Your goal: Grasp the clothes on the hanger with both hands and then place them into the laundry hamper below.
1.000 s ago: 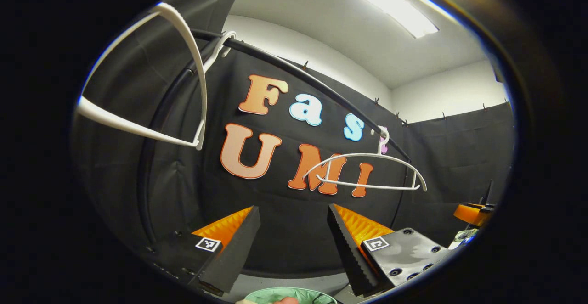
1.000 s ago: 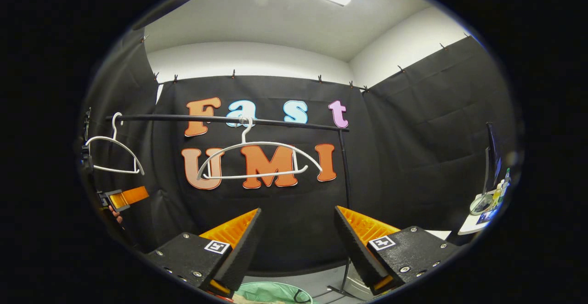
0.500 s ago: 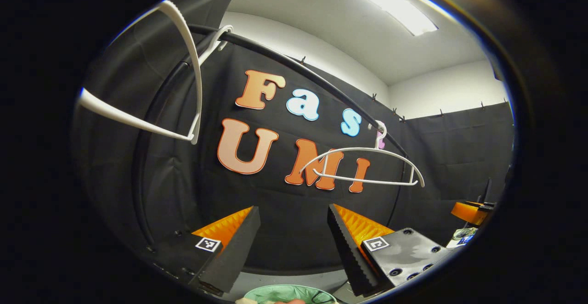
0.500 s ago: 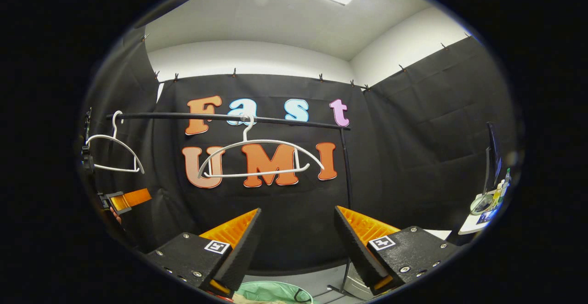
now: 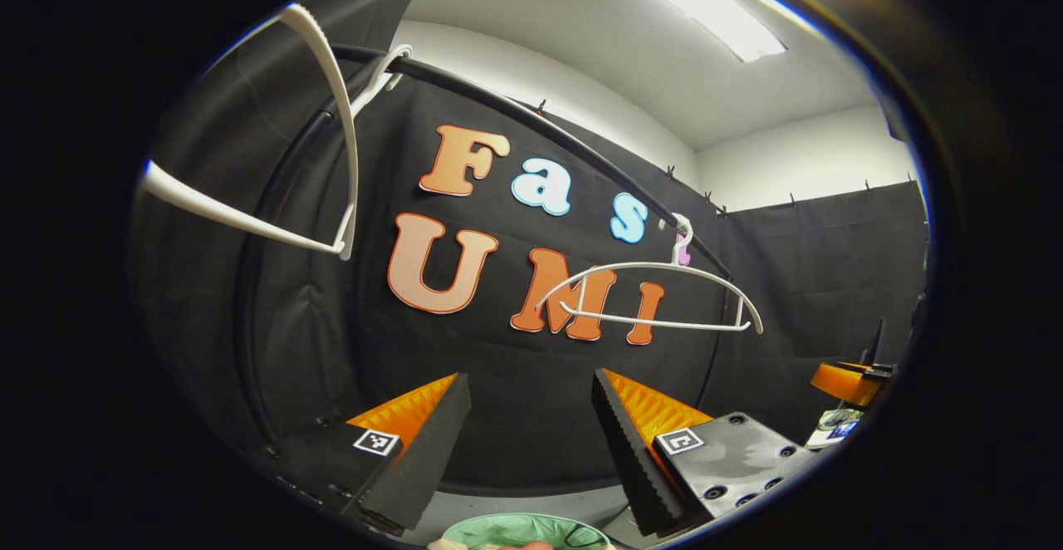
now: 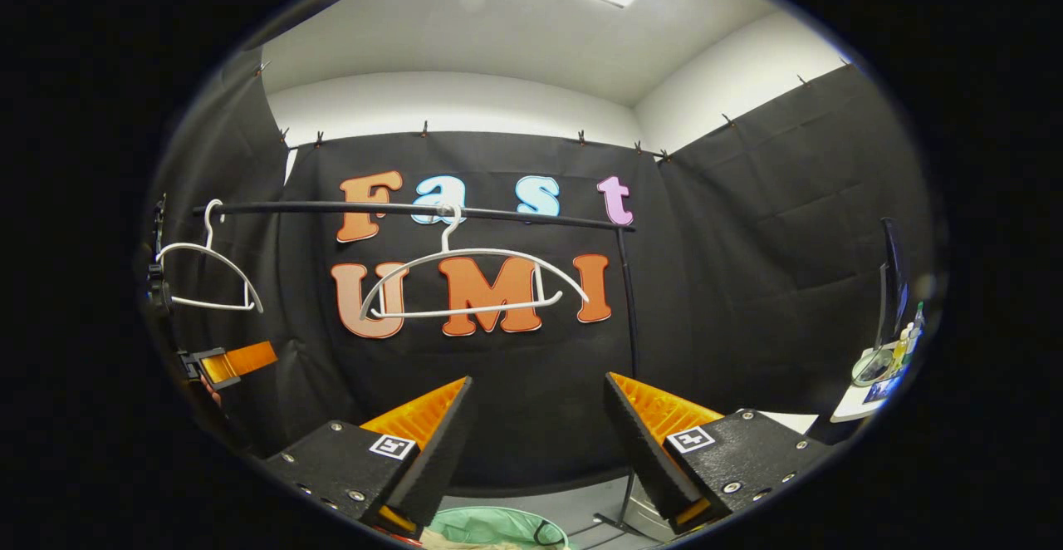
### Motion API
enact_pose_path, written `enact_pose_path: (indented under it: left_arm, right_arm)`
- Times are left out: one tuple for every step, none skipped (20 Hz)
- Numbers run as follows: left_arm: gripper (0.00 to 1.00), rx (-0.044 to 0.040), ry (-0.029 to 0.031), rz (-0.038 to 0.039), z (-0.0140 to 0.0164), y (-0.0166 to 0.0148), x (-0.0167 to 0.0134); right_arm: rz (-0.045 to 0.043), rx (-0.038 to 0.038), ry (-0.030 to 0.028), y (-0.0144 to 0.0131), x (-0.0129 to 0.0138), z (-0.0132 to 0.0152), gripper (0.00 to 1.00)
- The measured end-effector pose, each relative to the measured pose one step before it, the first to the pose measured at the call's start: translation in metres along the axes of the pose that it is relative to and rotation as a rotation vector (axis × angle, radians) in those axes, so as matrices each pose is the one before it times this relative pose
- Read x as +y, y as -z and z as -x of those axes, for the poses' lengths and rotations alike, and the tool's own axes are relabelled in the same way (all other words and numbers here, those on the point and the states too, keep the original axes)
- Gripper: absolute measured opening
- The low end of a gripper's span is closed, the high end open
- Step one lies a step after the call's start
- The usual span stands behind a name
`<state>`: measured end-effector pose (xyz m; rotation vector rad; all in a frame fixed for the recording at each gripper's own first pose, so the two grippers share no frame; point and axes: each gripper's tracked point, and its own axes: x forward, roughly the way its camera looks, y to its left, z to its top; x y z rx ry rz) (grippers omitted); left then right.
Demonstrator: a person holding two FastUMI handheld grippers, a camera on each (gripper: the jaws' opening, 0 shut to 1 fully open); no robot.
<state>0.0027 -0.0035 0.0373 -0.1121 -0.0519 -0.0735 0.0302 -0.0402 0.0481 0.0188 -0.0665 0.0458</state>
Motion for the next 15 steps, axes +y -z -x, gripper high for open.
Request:
enact_pose_path:
  left_arm:
    - [0.96, -0.00029, -0.00026, 0.00026, -0.00016, 0.00000, 0.00024]
    - [0.96, 0.00087, -0.00131, -0.00096, -0.00004, 0.00003, 0.00063]
    - [0.96, 0.00301, -0.00100, -0.00074, 0.00052, 0.00069, 0.00006]
    - [0.96, 0.00309, 0.00024, -0.00003, -0.00019, 0.00116, -0.00022]
    - [0.96, 0.00179, 0.00351, 0.00067, 0.00049, 0.00027, -0.00049]
    - [0.96, -0.00070, 0.00265, 0.00146, 0.00110, 0.00024, -0.00060]
    - [0.96, -0.00012, -0.00137, 0.00156, 0.00061, -0.00087, 0.00063]
    - [0.96, 0.00023, -0.00012, 0.00053, 0.00024, -0.00014, 0.00002]
    - [0.96, -0.00131, -0.00183, -0.00051, 0.00102, -0.00044, 0.00084]
    - [0.96, 0.00042, -0.00392, -0.00015, -0.00005, -0.00003, 0.00149]
    - [0.96, 0.00172, -0.00098, 0.00167, 0.00029, 0.00038, 0.00094]
    - [0.96, 0.00226, 0.00031, 0.00283, -0.00032, 0.00101, -0.00116]
    - [0.96, 0.00231, 0.00055, 0.00405, -0.00027, 0.00056, 0.00000]
    - [0.96, 0.00199, 0.00240, 0.00668, 0.00076, 0.00019, -0.00036]
    - [0.96, 0.00107, 0.00463, 0.00707, 0.00076, 0.00052, -0.00147]
  right_arm:
    - [0.00023, 0.00192, -0.00547, 0.00129, 0.00364, -0.00114, 0.94]
    - [0.00181, 0.00140, -0.00413, 0.00145, 0.00153, 0.00096, 0.94]
    - [0.00233, 0.00050, -0.00350, -0.00016, 0.00102, 0.00060, 0.94]
    - [0.00232, 0.00018, -0.00107, -0.00048, 0.00040, -0.00049, 0.94]
    - [0.00196, -0.00031, -0.00060, -0.00075, -0.00081, 0.00026, 0.94]
    - [0.00041, -0.00162, -0.00083, -0.00034, -0.00012, -0.00009, 0.94]
    - [-0.00055, 0.00085, 0.00177, 0.00014, -0.00109, 0.00106, 0.94]
    - [-0.00200, 0.00309, 0.00355, 0.00111, -0.00101, -0.00005, 0.94]
    - [-0.00553, 0.00159, 0.00154, -0.00002, -0.00036, 0.00111, 0.94]
    - [-0.00625, -0.00242, -0.00055, -0.00163, 0.00006, 0.00054, 0.94]
    - [-0.00223, -0.00371, -0.00144, -0.00103, 0.00060, 0.00290, 0.94]
    - [0.00293, -0.00246, 0.00114, -0.00124, -0.00053, 0.00051, 0.94]
    - [0.00550, -0.00124, 0.00146, -0.00145, -0.00054, -0.00080, 0.94]
    - [0.00440, -0.00095, 0.00021, -0.00074, -0.00077, 0.00076, 0.94]
    - [0.00138, 0.00015, -0.00018, -0.00015, 0.00067, 0.00025, 0.94]
